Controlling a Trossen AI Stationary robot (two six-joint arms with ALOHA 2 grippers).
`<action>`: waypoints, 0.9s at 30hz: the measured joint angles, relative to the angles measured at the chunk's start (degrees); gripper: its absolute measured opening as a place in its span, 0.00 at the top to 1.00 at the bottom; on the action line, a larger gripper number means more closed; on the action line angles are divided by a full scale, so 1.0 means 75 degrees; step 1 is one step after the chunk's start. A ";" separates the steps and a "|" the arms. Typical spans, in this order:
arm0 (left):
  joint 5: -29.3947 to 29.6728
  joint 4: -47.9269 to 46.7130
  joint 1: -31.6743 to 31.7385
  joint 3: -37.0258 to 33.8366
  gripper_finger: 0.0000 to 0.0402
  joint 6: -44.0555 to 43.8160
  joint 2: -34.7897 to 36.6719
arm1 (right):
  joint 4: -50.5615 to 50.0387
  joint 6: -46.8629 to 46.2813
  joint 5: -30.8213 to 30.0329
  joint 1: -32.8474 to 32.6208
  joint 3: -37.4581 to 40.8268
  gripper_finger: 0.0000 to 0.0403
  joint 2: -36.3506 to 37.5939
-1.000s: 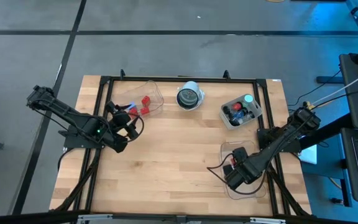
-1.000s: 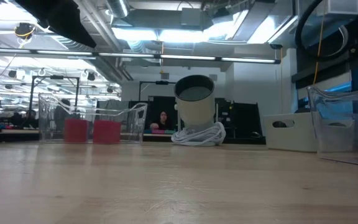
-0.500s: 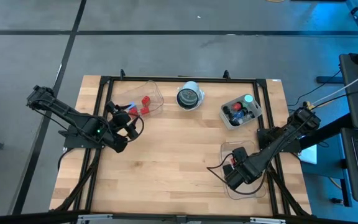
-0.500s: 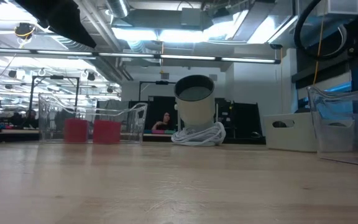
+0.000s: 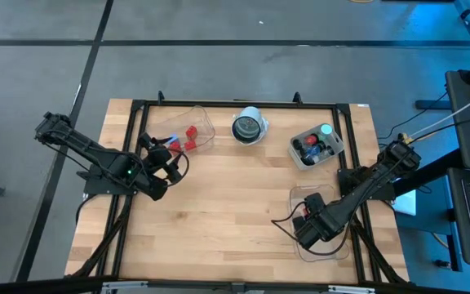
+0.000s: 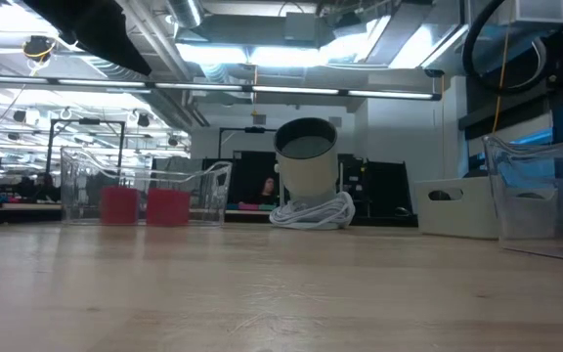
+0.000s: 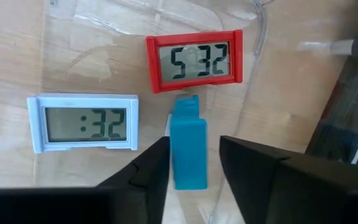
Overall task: Pick & Place Office items
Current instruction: Put the green digital clock into the right transparent bin, then return to Home Position
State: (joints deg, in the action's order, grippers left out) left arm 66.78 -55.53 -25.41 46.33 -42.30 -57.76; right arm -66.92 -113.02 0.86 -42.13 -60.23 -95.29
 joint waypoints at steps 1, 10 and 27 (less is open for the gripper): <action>0.0000 0.0001 0.0000 0.0000 0.31 0.0000 0.0000 | -0.0001 0.0014 0.0000 0.0000 0.0000 0.63 0.0000; -0.0284 0.0005 0.0003 0.0123 0.31 0.0172 0.0003 | -0.0024 0.0247 0.0338 0.0000 -0.0080 0.47 0.0127; -0.1469 -0.0016 -0.0006 0.1034 0.31 0.2047 0.0578 | -0.0078 0.3321 -0.3821 0.0060 -0.1571 0.49 0.1604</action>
State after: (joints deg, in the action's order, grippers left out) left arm 55.76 -55.65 -25.45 54.08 -26.95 -53.42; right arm -67.50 -88.11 -27.79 -41.68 -72.01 -83.26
